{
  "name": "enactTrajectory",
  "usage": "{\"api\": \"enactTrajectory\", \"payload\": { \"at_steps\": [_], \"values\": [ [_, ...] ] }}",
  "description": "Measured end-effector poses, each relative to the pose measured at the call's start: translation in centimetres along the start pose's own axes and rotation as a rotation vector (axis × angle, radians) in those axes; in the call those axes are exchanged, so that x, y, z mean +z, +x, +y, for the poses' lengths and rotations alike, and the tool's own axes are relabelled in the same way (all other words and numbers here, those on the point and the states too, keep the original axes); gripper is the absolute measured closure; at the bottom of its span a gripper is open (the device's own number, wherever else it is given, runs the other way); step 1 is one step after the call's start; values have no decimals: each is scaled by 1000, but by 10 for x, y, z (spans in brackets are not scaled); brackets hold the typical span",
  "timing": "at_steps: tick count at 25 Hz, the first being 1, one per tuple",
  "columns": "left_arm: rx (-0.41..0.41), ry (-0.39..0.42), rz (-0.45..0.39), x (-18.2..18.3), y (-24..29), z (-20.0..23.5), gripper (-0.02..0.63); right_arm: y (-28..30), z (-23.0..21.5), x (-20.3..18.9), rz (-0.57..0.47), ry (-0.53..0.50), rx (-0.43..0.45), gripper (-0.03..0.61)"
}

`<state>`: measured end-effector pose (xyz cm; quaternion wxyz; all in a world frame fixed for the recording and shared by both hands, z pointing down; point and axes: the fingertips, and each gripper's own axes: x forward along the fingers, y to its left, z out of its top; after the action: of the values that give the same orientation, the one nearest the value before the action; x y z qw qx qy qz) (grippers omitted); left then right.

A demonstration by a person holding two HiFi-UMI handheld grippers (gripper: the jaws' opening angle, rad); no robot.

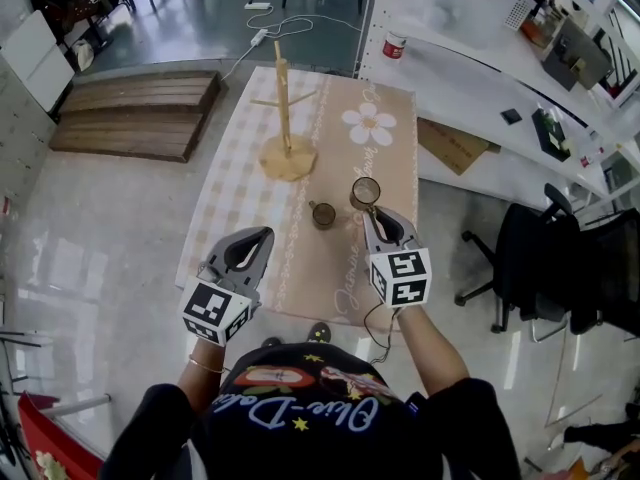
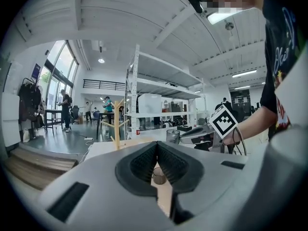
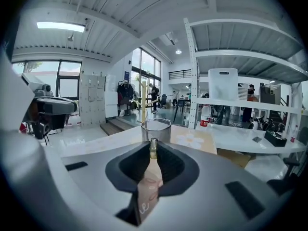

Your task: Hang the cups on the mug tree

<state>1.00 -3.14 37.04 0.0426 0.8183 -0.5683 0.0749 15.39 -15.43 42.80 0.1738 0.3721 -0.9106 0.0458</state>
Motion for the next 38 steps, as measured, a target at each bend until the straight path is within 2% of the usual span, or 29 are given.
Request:
{"api": "enactTrajectory", "payload": {
  "at_steps": [10, 19, 25, 38],
  "values": [
    [63, 12, 0, 9, 3, 1, 606, 6, 5, 13, -41, 3, 80, 529],
    [78, 26, 1, 13, 9, -11, 606, 4, 9, 16, -64, -2, 142, 529],
    [99, 17, 8, 9, 5, -4, 606, 6, 16, 19, -75, 5, 163, 529],
    [19, 47, 4, 21, 37, 19, 605, 21, 25, 38, -95, 24, 160, 529]
  ]
}}
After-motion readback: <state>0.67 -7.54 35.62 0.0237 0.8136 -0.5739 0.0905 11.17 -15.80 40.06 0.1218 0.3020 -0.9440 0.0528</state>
